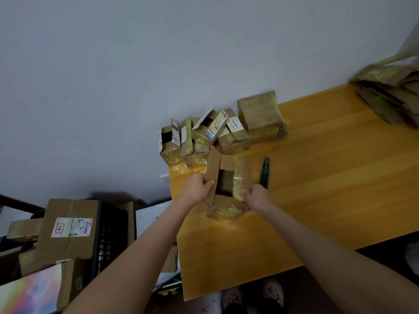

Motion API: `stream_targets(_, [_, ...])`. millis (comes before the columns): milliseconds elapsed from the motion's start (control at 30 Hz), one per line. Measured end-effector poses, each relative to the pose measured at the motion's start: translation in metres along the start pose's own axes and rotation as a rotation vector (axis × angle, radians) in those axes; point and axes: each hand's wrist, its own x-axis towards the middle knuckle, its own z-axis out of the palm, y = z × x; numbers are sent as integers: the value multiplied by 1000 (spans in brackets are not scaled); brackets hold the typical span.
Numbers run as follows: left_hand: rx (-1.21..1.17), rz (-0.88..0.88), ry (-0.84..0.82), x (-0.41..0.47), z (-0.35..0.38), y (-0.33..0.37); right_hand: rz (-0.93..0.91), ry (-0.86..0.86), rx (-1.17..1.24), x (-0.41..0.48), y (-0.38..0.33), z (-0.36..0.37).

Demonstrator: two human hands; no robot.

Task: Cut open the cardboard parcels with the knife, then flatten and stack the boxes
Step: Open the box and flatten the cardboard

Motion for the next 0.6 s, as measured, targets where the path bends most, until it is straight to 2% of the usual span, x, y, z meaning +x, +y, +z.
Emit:
stream_targets(133, [9,54,140,-1,12,8,0,68,-114,5,-17,-12])
stream_targets(267, [-29,134,65,-4,18,19,117,151,-172,9,-25,-22])
stream_targets(367, [-67,140,44,-6,11,16,51,110,-184,8,-22,-32])
stream_targets(433, [-91,125,46,-7,1,12,-14,44,-31,9,-19,-37])
stream_targets(533, [-153,109,29,-7,-13,10,-28,-32,320,5,-17,-45])
stream_targets(600, [-176,117,40,-7,-20,13,-32,-16,415,1,-15,-50])
